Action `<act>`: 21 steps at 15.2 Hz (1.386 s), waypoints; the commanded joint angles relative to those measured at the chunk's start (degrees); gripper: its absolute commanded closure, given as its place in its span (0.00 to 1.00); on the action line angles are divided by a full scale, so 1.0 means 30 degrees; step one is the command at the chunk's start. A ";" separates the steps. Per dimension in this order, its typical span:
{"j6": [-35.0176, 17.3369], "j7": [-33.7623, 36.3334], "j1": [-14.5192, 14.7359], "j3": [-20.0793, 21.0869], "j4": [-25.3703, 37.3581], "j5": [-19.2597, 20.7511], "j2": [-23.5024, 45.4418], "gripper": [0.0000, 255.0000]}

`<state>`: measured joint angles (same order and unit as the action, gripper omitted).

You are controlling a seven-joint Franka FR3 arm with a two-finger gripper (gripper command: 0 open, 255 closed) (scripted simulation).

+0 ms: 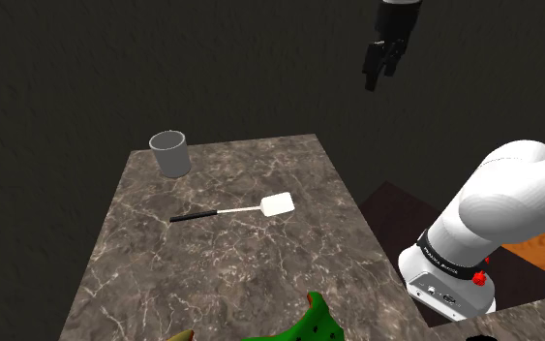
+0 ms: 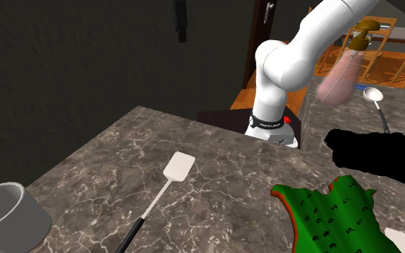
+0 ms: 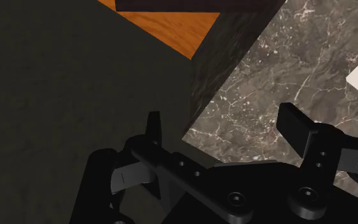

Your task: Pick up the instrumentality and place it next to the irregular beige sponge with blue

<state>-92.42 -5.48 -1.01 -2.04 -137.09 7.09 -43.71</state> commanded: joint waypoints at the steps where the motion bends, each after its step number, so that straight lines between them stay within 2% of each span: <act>1: 0.0000 0.0000 0.0000 0.0000 0.0000 0.0000 0.0000 0.00; 11: -0.4587 -0.1393 0.2732 0.1417 -0.0668 -0.1577 0.3577 0.00; 21: -0.8628 -0.2956 0.5262 0.3107 -0.0185 -0.2818 0.7638 0.00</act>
<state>-117.29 -14.16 13.86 6.48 -137.92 -0.90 -21.86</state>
